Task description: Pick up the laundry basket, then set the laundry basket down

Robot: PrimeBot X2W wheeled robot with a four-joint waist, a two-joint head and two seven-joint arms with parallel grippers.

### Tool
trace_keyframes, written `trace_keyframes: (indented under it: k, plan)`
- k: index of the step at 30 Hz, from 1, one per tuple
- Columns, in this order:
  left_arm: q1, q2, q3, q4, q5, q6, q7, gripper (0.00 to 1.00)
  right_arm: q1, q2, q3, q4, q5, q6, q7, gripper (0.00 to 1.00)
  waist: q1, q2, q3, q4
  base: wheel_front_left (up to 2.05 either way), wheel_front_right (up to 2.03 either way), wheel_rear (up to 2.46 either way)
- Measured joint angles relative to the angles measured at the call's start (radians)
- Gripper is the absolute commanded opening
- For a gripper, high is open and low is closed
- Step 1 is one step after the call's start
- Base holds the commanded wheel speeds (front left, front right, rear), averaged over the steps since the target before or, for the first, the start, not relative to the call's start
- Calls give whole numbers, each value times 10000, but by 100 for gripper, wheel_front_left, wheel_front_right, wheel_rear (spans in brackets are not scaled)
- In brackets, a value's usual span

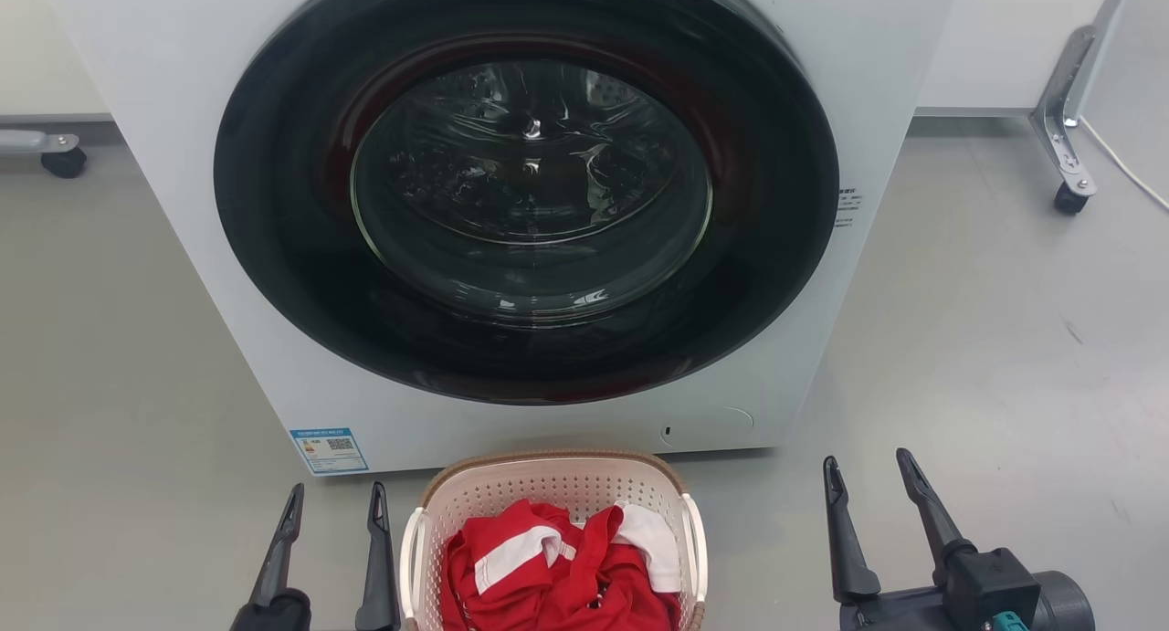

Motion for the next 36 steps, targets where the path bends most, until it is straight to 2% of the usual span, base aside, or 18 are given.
trace_keyframes:
  k: [29, 36]
  plan:
    - [13, -25, 36, -52, 2, 0, -2, 100, 12, 25, -115, -52, -90, 82, 0, 100, 0, 0, 55, -15, 0, 0, 0]
    - [114, -33, 25, -276, 10, 0, -2, 100, 24, 31, -171, -192, -150, 127, 0, 100, 0, 0, 344, -14, 0, 0, 0]
